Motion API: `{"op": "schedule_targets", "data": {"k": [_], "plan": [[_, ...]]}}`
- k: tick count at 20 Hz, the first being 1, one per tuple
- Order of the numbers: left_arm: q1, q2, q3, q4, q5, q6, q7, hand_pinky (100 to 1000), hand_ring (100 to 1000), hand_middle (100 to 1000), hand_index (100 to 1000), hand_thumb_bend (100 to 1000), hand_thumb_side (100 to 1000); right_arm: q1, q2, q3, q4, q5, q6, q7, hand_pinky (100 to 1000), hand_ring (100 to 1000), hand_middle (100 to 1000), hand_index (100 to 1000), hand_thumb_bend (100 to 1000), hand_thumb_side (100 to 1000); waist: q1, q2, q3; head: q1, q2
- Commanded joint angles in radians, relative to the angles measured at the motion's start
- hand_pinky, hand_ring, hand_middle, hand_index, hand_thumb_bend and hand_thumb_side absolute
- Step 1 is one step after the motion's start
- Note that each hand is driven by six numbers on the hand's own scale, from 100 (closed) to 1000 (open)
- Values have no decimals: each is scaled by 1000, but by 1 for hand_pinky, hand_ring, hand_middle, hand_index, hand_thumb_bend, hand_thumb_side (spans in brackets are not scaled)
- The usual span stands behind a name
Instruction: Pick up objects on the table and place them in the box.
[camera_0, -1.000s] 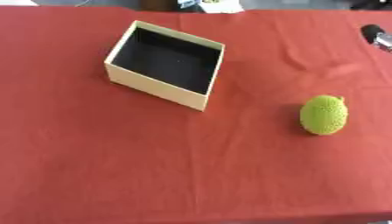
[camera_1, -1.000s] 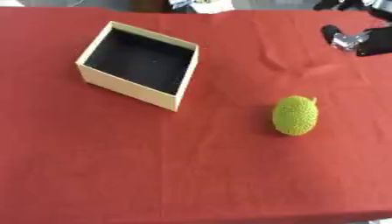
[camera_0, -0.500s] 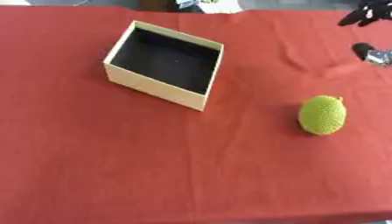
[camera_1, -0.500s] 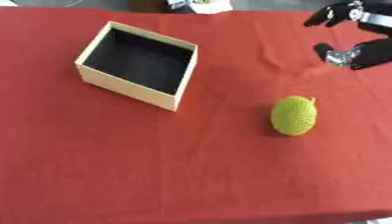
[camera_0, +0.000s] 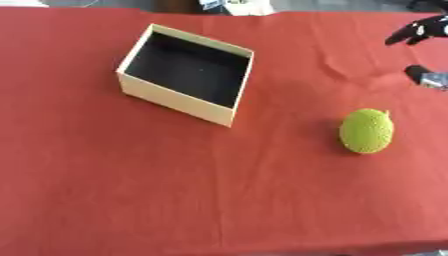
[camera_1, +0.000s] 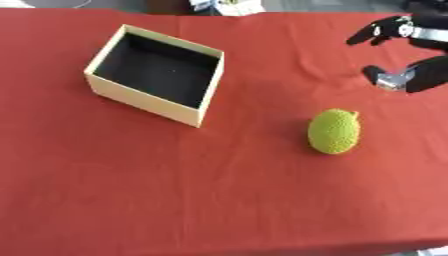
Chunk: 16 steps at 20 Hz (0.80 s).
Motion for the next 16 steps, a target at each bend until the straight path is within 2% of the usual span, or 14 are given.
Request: {"op": "schedule_targets", "data": {"k": [1, 16], "plan": [[-5, 15, 0, -15, 0, 0, -4, 565, 868, 879, 666, 171, 731, -6, -52, -9, 1, -27, -3, 24, 896, 946, 865, 929, 100, 452, 0, -16, 1, 0, 0], [0, 21, -3, -15, 1, 4, -8, 565, 869, 880, 666, 172, 731, -34, -51, 73, 26, -142, -13, 120, 895, 953, 865, 932, 100, 493, -7, -25, 2, 6, 6]]}}
